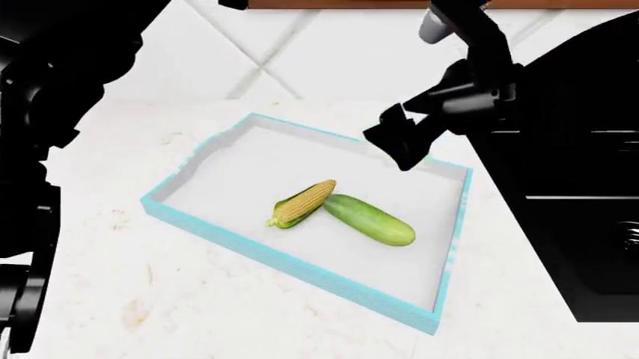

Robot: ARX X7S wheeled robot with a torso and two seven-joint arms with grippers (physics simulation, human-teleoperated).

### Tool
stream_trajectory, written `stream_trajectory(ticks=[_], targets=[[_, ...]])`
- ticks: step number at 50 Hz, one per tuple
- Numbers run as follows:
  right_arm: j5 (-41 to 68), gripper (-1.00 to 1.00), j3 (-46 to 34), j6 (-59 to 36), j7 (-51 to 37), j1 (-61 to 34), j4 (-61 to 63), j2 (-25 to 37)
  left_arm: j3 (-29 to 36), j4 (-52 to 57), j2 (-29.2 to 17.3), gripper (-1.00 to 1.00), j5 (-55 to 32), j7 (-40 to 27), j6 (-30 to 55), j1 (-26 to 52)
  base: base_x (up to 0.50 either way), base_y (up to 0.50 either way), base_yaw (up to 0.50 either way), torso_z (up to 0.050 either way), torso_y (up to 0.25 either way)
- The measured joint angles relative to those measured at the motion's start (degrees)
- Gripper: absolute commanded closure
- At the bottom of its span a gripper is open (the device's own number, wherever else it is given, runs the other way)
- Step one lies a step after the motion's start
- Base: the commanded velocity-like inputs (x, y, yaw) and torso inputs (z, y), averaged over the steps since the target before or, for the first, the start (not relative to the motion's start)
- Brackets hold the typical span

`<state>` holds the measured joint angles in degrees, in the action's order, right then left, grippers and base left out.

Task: Pick up the fruits and vegetables and place them in the sink. Turn on the sink faucet to wash them. Then turn the sink off and put them in the tray.

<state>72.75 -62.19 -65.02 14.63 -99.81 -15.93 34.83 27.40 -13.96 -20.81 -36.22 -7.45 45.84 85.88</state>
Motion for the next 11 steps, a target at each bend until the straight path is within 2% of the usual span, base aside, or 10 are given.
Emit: stream_trajectory(ticks=[11], targets=[[-4.86,-1.00,4.63,8.51,-8.22,-2.20,8.34,2.36,0.49,0.70,-0.14,-1.00,-0.30,0.88,1.24,2.77,0.00,0.00,0.00,0.000,0.000]])
